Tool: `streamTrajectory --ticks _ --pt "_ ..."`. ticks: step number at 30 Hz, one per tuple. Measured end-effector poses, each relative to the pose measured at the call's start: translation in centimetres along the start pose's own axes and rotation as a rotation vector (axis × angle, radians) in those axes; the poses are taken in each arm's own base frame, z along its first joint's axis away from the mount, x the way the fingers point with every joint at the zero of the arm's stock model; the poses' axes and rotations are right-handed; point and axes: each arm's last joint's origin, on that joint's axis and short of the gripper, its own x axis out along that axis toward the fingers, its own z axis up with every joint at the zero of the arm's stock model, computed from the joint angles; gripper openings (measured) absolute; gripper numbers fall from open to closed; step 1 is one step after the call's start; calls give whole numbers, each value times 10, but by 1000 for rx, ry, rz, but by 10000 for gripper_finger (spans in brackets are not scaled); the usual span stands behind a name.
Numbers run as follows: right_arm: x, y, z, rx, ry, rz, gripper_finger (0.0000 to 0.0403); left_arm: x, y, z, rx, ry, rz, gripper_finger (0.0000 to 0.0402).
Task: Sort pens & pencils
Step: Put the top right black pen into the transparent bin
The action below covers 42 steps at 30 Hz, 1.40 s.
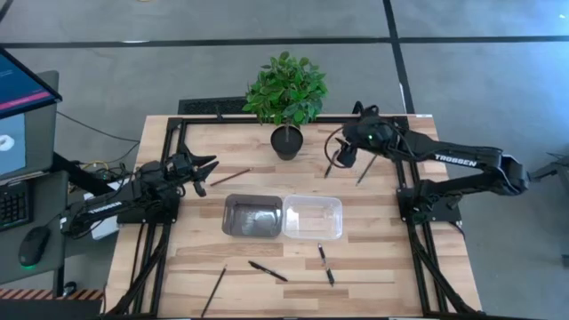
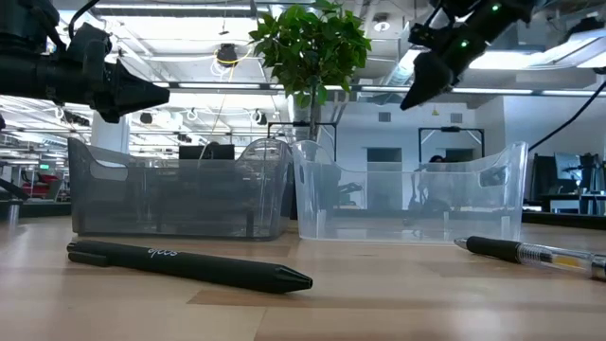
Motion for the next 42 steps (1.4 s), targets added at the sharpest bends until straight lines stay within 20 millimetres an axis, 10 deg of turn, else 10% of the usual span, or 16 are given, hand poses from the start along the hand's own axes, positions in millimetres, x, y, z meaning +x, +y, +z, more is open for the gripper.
streamTrajectory --ticks 22,42 --pt "93 17 -42 -354 382 152 253 0 0 -1 12 6 0 94" --pt "101 31 -50 -433 400 287 253 0 0 -1 38 7 0 94"
